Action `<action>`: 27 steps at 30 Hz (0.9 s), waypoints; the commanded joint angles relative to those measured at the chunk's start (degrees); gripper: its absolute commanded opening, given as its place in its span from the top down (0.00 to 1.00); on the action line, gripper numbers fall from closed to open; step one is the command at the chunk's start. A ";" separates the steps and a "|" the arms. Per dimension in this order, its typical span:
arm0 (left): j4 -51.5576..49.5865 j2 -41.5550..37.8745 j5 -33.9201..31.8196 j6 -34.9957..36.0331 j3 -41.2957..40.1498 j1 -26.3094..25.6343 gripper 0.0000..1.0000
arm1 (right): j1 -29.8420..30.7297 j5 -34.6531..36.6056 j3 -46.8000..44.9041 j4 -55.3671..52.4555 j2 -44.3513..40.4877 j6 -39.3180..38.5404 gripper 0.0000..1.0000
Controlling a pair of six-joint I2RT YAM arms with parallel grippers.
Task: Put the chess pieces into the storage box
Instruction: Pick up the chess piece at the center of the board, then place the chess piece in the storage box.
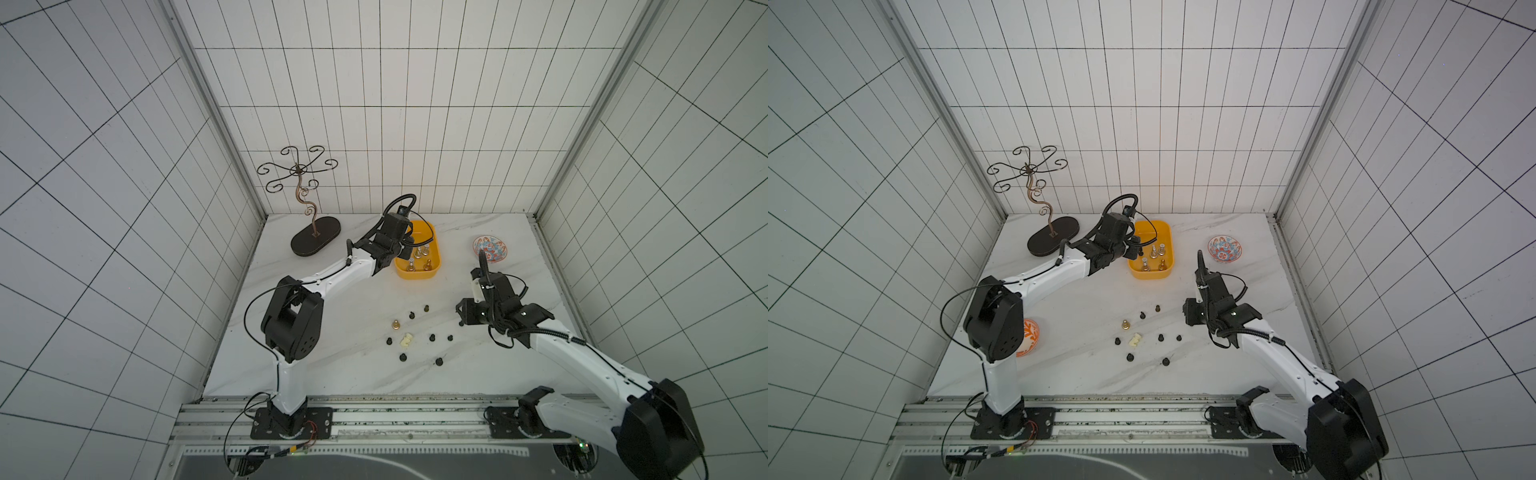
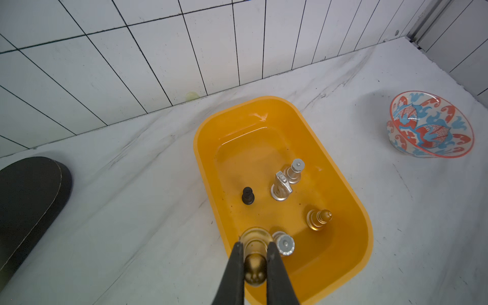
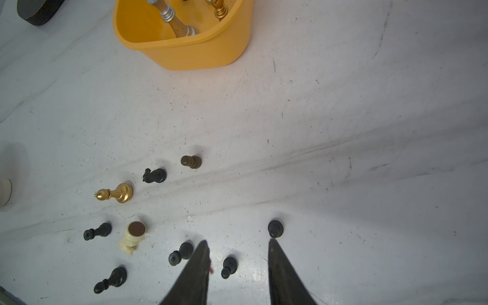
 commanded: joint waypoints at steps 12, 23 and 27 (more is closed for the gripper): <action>-1.37 20.37 1.25 1.79 24.67 3.38 0.90 | 0.18 0.10 -3.45 -3.47 -2.18 0.83 0.62; 1.04 27.15 3.10 -0.78 28.54 3.70 0.87 | 0.18 0.00 -4.23 -3.90 -2.46 1.44 0.62; 1.36 28.40 3.48 -1.29 28.69 3.72 0.86 | 0.16 -0.04 -4.42 -3.88 -2.58 1.51 0.62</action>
